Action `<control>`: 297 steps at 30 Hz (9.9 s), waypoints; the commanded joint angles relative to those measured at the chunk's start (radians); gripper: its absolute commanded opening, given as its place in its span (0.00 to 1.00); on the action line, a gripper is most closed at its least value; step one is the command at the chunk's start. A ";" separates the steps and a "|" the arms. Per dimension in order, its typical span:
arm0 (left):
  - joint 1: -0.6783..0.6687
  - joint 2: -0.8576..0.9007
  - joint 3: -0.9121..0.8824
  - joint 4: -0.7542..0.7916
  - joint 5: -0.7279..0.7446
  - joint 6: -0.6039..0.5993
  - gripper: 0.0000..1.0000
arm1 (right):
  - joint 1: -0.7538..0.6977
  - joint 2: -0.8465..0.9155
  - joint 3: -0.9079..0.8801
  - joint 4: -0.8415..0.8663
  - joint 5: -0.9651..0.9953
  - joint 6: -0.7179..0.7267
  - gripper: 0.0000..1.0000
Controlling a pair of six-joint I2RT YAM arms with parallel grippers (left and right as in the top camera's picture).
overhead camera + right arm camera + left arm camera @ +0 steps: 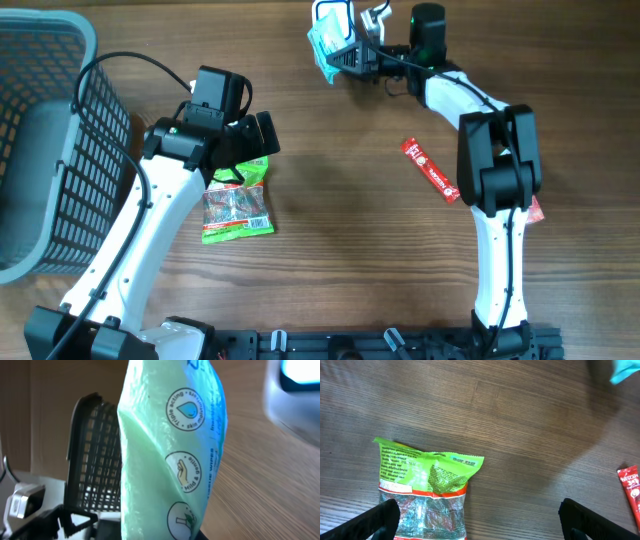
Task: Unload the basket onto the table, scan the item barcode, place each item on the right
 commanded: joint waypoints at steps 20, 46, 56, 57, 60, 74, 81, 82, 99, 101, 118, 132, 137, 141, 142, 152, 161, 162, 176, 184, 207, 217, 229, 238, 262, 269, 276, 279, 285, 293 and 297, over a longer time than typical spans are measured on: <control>0.003 -0.012 0.000 0.002 -0.010 0.012 1.00 | -0.042 -0.673 0.016 -1.407 0.767 -0.819 0.05; 0.003 -0.012 0.000 0.002 -0.010 0.012 1.00 | -0.037 -0.673 -0.378 -1.368 0.730 -0.725 0.98; 0.031 -0.012 0.001 0.048 -0.009 0.000 1.00 | 0.187 -0.673 -0.381 -1.297 0.690 -0.668 0.89; 0.050 -0.012 0.001 0.039 -0.006 -0.011 1.00 | 0.216 -0.673 -0.381 -1.286 0.690 -0.669 0.89; 0.112 -0.012 0.001 0.014 -0.002 -0.022 1.00 | 0.296 -0.672 -0.381 -1.232 0.690 -0.664 0.89; 0.277 -0.012 0.000 -0.051 -0.002 -0.022 1.00 | 0.642 -0.667 -0.381 -1.020 0.974 -0.533 0.88; 0.275 -0.011 0.000 -0.066 0.100 -0.022 1.00 | 0.666 -0.633 -0.381 -0.988 0.980 -0.489 0.87; 0.275 -0.011 0.000 -0.066 0.100 -0.022 1.00 | 0.666 -0.628 -0.381 -0.991 0.980 -0.490 0.87; 0.225 -0.003 -0.422 0.029 0.092 -0.208 0.04 | 0.502 -0.627 -0.381 -0.996 0.874 -0.499 0.98; 0.223 -0.003 -0.468 0.090 0.093 -0.237 0.04 | 0.503 -0.627 -0.381 -1.003 0.874 -0.515 0.98; -0.097 0.151 -0.527 0.409 0.198 -0.262 0.05 | 0.500 -0.627 -0.381 -1.067 1.001 -0.520 0.92; -0.238 0.159 -0.518 0.516 0.437 -0.267 0.06 | 0.234 -0.698 -0.381 -1.171 0.885 -0.628 0.79; -0.334 0.159 -0.499 0.516 0.480 -0.314 0.04 | 0.129 -0.721 -0.381 -1.209 0.701 -0.769 0.83; -0.373 0.159 -0.361 0.282 0.362 -0.299 0.04 | 0.130 -0.721 -0.381 -1.232 0.694 -0.808 0.83; -0.372 0.159 -0.330 0.230 0.304 -0.299 0.04 | 0.137 -0.721 -0.381 -1.230 0.671 -0.813 0.82; -0.170 0.160 -0.246 0.048 0.267 -0.299 0.04 | 0.278 -0.721 -0.381 -1.007 0.751 -0.900 1.00; -0.217 0.229 -0.356 0.170 0.343 -0.397 0.04 | 0.282 -0.721 -0.381 -1.004 0.748 -0.949 1.00; -0.217 0.249 -0.356 0.173 0.343 -0.397 0.05 | 0.282 -0.721 -0.381 -1.007 0.748 -0.963 1.00; -0.090 0.291 -0.323 0.272 -0.234 -0.201 0.04 | 0.282 -0.675 -0.383 -1.184 0.760 -0.965 0.79; -0.104 0.291 -0.320 0.399 0.084 -0.133 0.04 | 0.291 -0.675 -0.384 -1.207 0.760 -0.990 0.81; -0.063 0.200 -0.045 -0.040 0.104 -0.132 0.64 | 0.295 -0.675 -0.384 -1.202 0.760 -1.065 0.93; 0.031 0.440 -0.048 -0.061 0.083 -0.180 0.04 | 0.295 -0.675 -0.384 -1.196 0.760 -1.065 0.93; -0.223 0.518 -0.048 0.205 0.468 -0.179 0.04 | 0.281 -0.675 -0.384 -1.233 0.947 -0.961 0.97; -0.058 0.332 -0.010 -0.003 0.357 -0.150 0.04 | 0.216 -0.675 -0.384 -1.269 0.878 -0.987 1.00; -0.149 0.292 -0.265 -0.082 0.283 -0.161 0.72 | 0.403 -0.675 -0.793 -0.906 1.072 -0.796 0.50; -0.149 0.206 -0.180 -0.108 0.289 -0.157 0.72 | 0.402 -0.675 -0.805 -0.878 1.054 -0.797 0.37; -0.159 0.136 -0.137 -0.135 0.273 -0.161 0.10 | 0.402 -0.681 -0.699 -0.997 1.038 -0.796 0.52; -0.183 0.174 -0.190 -0.096 0.252 -0.162 0.11 | 0.402 -0.682 -0.611 -1.101 0.981 -0.797 0.69; -0.227 0.259 -0.301 0.057 0.253 -0.189 0.14 | 0.403 -0.682 -0.594 -1.282 0.931 -0.745 0.95; -0.237 0.325 -0.307 0.105 0.256 -0.188 0.17 | 0.405 -0.682 -0.740 -1.190 0.703 -0.718 0.85; -0.237 0.325 -0.307 0.112 0.256 -0.188 0.18 | 0.452 -0.682 -0.813 -1.113 0.613 -0.763 0.85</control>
